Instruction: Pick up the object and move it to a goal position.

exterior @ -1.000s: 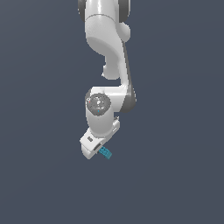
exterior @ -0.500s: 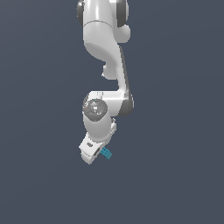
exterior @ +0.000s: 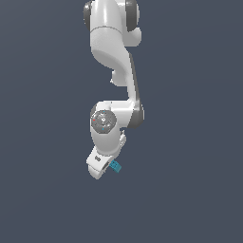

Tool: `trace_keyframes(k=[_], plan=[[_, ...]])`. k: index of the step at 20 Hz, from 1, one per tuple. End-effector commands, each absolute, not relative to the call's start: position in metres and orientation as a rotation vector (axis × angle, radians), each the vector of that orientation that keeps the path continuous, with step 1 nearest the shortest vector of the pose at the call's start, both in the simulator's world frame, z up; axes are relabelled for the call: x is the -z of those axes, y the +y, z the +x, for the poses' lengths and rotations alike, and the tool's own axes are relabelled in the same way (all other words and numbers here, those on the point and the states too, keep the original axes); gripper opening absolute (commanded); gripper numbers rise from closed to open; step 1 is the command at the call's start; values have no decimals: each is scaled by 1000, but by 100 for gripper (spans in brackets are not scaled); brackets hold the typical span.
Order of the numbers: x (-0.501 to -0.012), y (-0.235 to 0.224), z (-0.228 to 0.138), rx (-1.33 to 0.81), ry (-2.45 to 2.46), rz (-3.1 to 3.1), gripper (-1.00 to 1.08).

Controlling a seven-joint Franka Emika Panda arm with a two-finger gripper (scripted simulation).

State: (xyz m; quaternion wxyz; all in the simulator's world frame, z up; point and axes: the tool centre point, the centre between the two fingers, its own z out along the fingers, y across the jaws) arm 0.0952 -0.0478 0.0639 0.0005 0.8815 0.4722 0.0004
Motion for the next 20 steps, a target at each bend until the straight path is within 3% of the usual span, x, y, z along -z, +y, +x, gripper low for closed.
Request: trace_keyframes(k=[1,12,13,20], plan=[[-52,-48,94,1,1485,2768,100],[-22,-48,95,0,1489,2766,100],[-22,-48,95,0,1489,2766,-100],[-22,-48,95,0,1489,2766,-100]])
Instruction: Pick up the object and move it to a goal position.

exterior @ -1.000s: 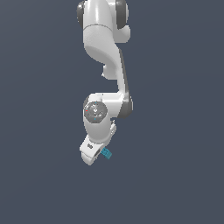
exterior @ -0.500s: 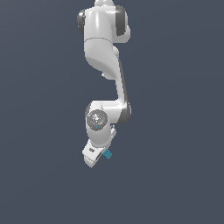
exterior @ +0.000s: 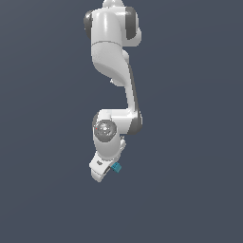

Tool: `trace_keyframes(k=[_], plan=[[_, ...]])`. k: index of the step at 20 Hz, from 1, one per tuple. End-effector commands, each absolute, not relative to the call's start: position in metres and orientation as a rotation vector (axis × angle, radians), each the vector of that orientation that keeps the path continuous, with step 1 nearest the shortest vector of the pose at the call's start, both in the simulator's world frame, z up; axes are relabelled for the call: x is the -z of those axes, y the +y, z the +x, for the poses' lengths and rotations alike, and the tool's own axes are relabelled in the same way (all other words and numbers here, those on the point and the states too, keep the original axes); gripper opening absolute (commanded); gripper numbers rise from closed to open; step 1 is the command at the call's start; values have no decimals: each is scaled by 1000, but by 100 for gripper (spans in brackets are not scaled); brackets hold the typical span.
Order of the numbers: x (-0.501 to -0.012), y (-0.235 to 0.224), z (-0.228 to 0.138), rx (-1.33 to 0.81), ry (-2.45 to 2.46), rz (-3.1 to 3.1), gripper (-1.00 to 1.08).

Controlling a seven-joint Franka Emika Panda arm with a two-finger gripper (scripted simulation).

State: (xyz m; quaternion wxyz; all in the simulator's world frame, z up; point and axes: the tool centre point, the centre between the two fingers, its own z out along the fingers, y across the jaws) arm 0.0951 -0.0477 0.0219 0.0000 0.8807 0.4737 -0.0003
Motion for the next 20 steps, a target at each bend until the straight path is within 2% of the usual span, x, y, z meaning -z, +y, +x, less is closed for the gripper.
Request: trace_keyframes(k=[1,11,20], plan=[[-22,-48,95,0,1489,2766,-100],[-26,-38,89,1,1488,2767,-100],[-40,1,62,1,1488,2766,-100]])
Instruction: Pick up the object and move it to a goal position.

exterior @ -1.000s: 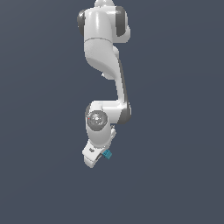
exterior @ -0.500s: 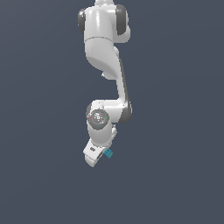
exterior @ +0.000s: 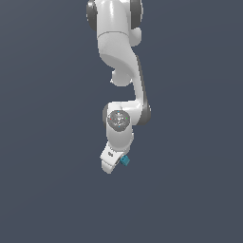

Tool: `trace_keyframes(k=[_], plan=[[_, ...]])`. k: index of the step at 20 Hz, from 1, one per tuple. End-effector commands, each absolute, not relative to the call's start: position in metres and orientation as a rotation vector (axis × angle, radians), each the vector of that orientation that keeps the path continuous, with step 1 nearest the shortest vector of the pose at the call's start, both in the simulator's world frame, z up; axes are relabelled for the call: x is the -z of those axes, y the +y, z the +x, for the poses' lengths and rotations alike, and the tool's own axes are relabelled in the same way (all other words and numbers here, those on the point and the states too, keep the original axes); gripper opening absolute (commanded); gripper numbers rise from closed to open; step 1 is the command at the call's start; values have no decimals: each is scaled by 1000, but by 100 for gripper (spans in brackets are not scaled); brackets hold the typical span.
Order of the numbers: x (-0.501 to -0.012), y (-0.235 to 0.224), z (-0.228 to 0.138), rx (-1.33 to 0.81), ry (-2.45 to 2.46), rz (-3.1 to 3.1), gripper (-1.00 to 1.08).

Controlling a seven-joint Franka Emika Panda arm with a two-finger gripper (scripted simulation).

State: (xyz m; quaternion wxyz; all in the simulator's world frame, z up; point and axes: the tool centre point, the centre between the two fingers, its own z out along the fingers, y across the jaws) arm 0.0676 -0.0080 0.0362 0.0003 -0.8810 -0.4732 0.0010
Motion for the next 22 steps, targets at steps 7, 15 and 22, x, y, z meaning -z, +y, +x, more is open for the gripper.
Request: trace_keyframes(k=[7,15,22], plan=[[-60,56,27,-1,-1488,-2767,-100],[-80,109,-5,-1,-1489,-2767,-100],[-88,130,-16,0,-1489,-2767,-100]])
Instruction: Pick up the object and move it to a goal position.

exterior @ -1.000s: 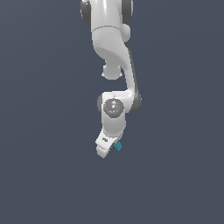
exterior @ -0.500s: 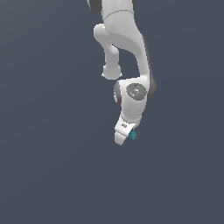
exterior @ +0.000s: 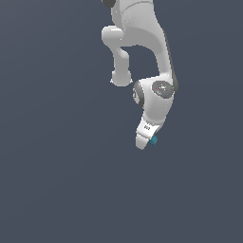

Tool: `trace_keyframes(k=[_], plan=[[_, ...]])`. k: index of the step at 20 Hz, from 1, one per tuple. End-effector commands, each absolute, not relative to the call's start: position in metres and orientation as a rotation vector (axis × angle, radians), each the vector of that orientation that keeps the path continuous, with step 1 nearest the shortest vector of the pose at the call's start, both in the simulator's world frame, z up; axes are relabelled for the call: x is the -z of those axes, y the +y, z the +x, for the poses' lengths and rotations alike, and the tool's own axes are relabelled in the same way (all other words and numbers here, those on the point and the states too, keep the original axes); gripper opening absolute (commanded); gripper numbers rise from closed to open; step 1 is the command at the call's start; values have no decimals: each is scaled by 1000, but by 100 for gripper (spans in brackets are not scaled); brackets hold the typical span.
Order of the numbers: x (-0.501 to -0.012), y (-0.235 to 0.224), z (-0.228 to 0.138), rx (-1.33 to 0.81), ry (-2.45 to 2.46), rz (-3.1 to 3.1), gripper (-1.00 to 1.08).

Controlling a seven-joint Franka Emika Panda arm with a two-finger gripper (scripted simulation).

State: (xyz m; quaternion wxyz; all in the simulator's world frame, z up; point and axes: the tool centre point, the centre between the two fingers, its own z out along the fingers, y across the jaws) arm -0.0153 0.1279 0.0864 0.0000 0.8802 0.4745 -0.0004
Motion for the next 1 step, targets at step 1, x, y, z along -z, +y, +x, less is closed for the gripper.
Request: trace_keyframes(k=[1], plan=[[-88,131,-17,0,1488,2766,-100]])
